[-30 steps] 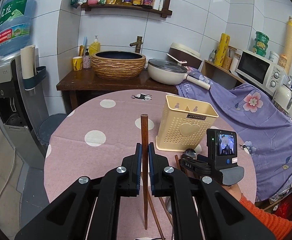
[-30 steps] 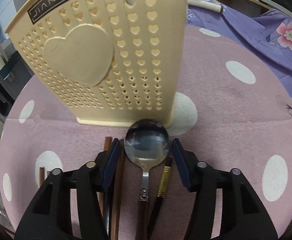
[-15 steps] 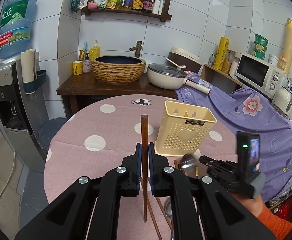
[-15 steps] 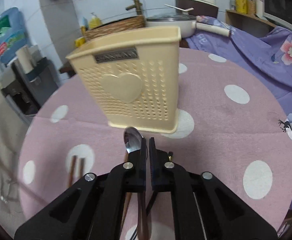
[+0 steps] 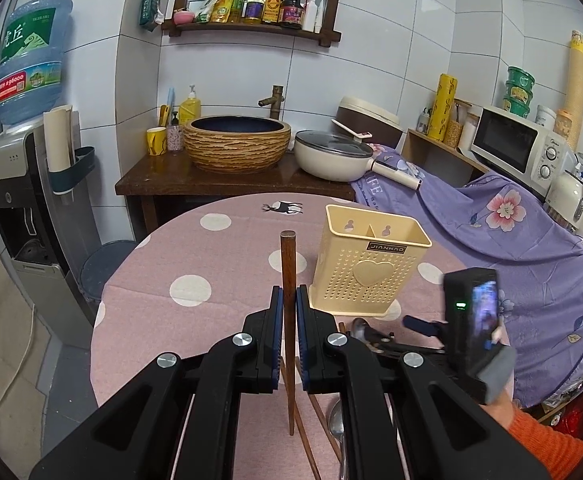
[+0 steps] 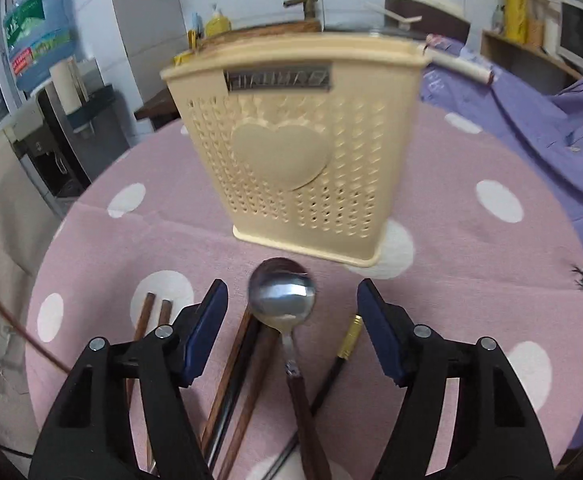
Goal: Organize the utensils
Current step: 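Lift the spoon with the right tool and carry it toward the utensil holder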
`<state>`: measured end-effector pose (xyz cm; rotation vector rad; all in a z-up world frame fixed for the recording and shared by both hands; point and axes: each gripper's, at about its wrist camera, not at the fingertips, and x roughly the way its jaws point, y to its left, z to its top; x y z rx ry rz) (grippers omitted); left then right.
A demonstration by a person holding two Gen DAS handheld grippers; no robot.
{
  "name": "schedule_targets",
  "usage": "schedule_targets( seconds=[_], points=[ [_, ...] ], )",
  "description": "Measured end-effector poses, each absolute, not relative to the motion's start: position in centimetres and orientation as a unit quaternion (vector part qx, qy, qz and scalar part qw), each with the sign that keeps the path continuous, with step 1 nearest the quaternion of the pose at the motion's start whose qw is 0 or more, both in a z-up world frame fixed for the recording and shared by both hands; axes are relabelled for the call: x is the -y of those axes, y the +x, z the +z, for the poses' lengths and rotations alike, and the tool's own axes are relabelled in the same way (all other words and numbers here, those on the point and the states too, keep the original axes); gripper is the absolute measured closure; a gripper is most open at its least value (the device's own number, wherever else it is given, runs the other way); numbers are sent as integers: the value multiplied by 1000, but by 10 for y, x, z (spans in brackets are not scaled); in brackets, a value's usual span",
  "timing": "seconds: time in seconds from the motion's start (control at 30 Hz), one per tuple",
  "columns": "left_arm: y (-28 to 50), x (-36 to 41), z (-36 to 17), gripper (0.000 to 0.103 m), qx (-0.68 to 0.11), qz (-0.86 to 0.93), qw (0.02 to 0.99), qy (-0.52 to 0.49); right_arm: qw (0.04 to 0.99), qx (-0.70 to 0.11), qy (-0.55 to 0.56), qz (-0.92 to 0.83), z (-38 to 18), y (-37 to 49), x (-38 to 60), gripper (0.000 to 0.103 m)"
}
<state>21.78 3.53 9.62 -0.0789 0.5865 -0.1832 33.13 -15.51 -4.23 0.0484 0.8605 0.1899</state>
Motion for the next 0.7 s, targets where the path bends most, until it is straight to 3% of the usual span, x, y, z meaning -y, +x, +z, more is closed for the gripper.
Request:
schedule_targets(
  seconds=[0.3,0.5,0.53,0.63,0.7],
  points=[
    [219,-39,94,96,-290,-98,951,-44,882,-464,-25,76,-81,370,129,36],
    [219,-39,95,96,-290,-97,951,-44,881,-464,-20,85,-81,369,136,66],
    [219,-39,95,96,-290,-98,951,-44,879,-467,-19,93,-80,368,137,75],
    [219,-39,95,96,-289,-97,951,-44,879,-465,-18,99,-76,365,139,78],
    [219,-39,95,96,-289,-98,951,-44,880,-464,-19,100,-73,363,139,91]
  ],
)
